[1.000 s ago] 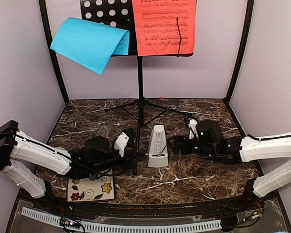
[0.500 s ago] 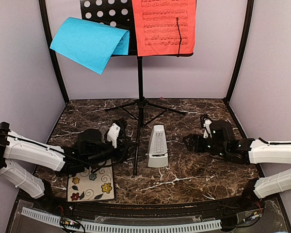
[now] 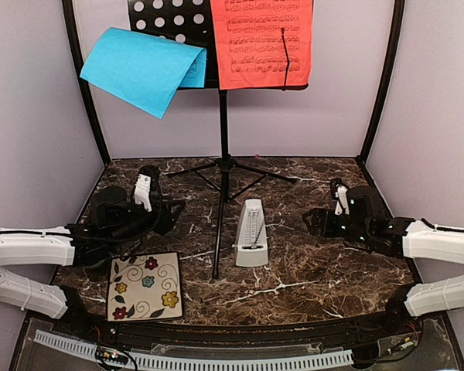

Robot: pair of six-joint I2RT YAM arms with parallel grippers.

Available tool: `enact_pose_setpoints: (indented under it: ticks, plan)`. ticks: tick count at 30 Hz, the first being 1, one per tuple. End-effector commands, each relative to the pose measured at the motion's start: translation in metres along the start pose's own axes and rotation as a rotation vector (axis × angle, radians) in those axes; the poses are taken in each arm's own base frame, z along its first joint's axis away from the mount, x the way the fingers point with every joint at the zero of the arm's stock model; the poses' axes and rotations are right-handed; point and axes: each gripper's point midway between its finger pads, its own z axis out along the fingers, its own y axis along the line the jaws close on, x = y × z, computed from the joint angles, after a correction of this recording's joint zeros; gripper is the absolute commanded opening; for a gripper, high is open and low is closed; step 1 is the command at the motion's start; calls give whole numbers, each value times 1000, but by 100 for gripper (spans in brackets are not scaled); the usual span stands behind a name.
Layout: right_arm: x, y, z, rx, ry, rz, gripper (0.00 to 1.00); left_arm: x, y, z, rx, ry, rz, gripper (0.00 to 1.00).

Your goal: Set up the instrument practice props

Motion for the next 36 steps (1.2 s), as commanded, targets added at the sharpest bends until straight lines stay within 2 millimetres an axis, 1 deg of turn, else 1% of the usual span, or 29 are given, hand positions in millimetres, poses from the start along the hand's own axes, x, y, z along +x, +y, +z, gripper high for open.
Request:
enact_pose_setpoints:
  ticks: [1,4,8,10,12,13,15,17,22,23,24,25,26,30,31,33,36]
  plan:
    - [-24,10,-10,-63,-49,-9,89,8,33,-12,-81,37,-78,45]
    - [-36,15,-15,-87,-63,-27,92,7,46,-18,-104,35,-105,46]
    - [-60,21,-24,-105,-108,-49,98,1,57,-25,-124,35,-113,47]
    - [-75,24,-30,-119,-141,-58,100,-6,62,-29,-137,34,-117,47]
    - [-90,25,-34,-129,-167,-65,100,-12,61,-31,-132,40,-114,48]
    - [-95,25,-36,-134,-174,-68,100,-17,68,-33,-148,38,-113,49]
    - [-106,28,-39,-150,-189,-76,100,-28,68,-35,-146,38,-97,50]
    - [-117,30,-43,-164,-210,-84,100,-35,67,-35,-147,49,-79,53]
    - [-137,33,-60,-203,-282,-97,100,-47,63,-39,-150,97,-52,69]
    - [-139,33,-64,-212,-295,-98,100,-50,61,-40,-144,103,-47,75]
    - [-140,34,-67,-218,-307,-98,100,-52,60,-41,-139,113,-43,93]
    - [-140,34,-70,-226,-313,-97,100,-56,59,-42,-139,123,-40,98]
    - [-139,34,-72,-237,-316,-97,100,-64,58,-44,-143,125,-38,99]
    - [-128,35,-78,-269,-328,-89,100,-66,61,-53,-186,180,-61,99]
    - [-125,33,-80,-273,-333,-82,100,-65,63,-55,-199,184,-78,99]
    - [-117,31,-82,-283,-338,-73,100,-62,73,-61,-267,191,-144,99]
    - [-105,28,-84,-290,-336,-65,100,-47,83,-69,-338,242,-209,99]
